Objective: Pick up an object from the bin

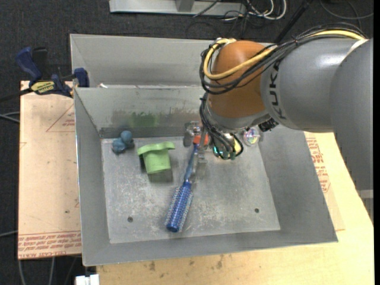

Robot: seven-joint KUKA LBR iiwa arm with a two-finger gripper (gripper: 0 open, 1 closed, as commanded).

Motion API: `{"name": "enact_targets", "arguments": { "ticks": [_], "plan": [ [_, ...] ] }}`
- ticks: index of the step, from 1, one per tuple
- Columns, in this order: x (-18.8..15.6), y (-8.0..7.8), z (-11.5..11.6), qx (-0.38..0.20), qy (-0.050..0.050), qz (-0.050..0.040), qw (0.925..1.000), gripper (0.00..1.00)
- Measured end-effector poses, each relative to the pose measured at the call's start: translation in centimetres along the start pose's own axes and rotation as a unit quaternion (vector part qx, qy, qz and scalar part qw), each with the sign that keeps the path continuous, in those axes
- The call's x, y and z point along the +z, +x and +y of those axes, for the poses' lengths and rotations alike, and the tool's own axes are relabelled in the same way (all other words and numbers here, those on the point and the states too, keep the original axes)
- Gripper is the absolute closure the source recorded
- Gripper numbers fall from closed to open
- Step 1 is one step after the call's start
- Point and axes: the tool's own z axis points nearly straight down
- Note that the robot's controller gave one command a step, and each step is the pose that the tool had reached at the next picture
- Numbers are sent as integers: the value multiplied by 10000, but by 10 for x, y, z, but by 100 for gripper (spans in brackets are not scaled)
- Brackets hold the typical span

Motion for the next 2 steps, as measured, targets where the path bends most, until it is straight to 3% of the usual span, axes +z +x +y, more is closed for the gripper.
{"name": "enact_targets", "arguments": {
  "ticks": [1,2],
  "plan": [
    [76,40,-4,-1819,4,-14,9833,0],
    [19,7,0,-3189,17,-71,9478,0]
  ]
}}
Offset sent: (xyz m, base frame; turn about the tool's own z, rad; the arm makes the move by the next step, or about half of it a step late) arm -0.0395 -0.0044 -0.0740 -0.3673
